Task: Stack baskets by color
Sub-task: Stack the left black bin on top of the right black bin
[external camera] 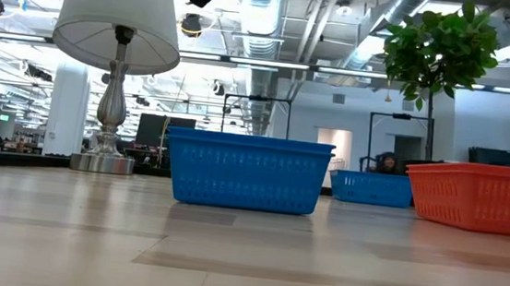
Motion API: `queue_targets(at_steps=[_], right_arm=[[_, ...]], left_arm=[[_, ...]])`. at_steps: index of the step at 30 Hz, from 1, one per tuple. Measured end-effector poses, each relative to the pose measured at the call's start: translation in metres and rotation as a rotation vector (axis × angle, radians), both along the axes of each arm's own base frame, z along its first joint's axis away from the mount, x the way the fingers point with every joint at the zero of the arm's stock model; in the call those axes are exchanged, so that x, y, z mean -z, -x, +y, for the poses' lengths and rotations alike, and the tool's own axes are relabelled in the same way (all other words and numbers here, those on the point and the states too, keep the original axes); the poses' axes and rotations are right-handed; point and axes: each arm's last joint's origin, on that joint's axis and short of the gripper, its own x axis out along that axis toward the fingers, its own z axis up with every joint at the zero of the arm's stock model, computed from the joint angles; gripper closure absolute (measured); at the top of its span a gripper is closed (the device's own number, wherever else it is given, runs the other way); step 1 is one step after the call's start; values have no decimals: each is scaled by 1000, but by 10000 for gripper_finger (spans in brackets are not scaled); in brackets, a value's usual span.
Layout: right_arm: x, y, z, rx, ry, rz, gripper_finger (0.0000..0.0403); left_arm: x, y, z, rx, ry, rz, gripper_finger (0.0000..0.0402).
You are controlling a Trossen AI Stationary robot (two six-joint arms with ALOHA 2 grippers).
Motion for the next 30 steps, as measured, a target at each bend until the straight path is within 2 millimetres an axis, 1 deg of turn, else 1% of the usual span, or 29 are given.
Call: queue_targets(at_steps=[5,8,11,15,16,17,21,25,30], right_arm=[[12,-4,5,-7,67,38,201],[17,-7,7,-2,87,51,217],[18,-10,7,0,85,48,268],[17,-12,6,-4,85,45,366],[17,-12,5,-9,83,44,383],[16,-13,5,-9,80,41,389],[14,-14,3,-12,62,30,381],[8,-15,3,-43,4,11,394],[4,-14,3,-52,-37,3,390]], left_arm=[[3,1,0,0,-2,29,135],[2,1,0,0,-1,26,135],[2,1,0,-4,-3,26,135],[2,1,0,-4,-3,26,135],[2,1,0,-4,-3,26,135],[2,1,0,-4,-3,25,135],[3,1,0,-5,-1,27,135],[2,1,0,-6,1,26,135],[2,1,0,-7,1,26,135]])
